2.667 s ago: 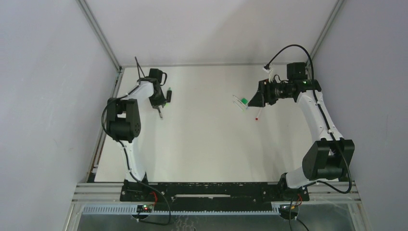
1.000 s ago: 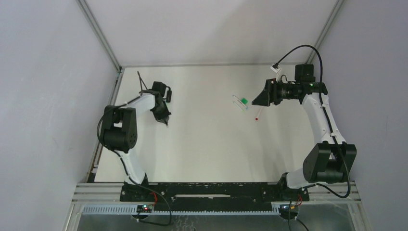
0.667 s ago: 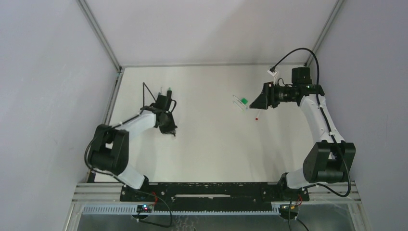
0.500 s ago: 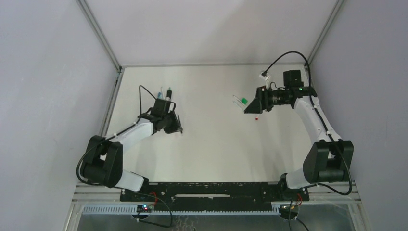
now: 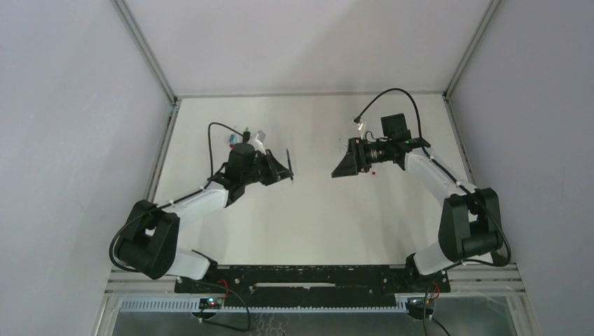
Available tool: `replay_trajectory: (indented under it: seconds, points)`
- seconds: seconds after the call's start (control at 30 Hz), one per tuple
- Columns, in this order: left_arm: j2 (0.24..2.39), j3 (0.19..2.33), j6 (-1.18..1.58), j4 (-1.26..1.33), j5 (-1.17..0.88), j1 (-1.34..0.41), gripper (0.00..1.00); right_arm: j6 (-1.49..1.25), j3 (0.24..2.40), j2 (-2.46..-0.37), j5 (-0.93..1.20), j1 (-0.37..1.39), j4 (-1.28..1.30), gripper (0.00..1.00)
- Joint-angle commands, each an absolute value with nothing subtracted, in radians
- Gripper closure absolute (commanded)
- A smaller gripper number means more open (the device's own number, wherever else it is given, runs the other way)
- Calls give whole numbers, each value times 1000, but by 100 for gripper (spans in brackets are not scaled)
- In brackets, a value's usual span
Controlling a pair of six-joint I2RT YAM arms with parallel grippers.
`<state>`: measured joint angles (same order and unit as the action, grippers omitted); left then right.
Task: Insert the pens into the pen caps
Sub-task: Pick up the pen from the center of the board.
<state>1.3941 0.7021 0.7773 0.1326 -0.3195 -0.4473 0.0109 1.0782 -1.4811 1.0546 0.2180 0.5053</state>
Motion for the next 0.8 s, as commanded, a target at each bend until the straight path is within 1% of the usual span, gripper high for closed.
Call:
replay_trajectory:
  seconds: [0.0, 0.13, 0.2, 0.43, 0.77]
  points:
    - [1423, 695, 793, 347, -414, -509, 100, -270, 1072, -1556, 1120, 227, 211, 33]
    - [1439, 713, 796, 408, -442, -556, 100, -390, 1073, -1589, 1100, 275, -33, 32]
    - [1446, 724, 799, 429, -453, -575, 100, -430, 1076, -1603, 1085, 303, -101, 32]
    - [1467, 716, 847, 538, -484, -591, 100, -438, 1087, -1631, 988, 338, -114, 33]
    - [1487, 716, 895, 631, -512, -609, 100, -452, 1088, -1647, 929, 381, -117, 36]
